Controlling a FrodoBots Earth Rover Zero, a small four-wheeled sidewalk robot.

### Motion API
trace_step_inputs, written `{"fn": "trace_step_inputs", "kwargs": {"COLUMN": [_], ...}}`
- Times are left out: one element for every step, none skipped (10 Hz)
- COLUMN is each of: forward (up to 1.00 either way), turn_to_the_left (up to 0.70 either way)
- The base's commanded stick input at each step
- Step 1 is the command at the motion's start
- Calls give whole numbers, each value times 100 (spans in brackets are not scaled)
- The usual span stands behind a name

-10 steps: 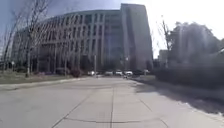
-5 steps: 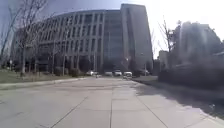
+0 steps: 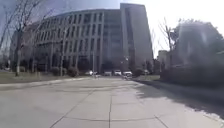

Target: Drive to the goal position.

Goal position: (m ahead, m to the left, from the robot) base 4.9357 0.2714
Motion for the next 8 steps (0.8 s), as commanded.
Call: {"fn": "trace_step_inputs", "kwargs": {"forward": [70, 70, 70, 70, 70, 70, 70, 70], "turn_to_the_left": [0, 0, 0, 0, 0, 0, 0, 0]}}
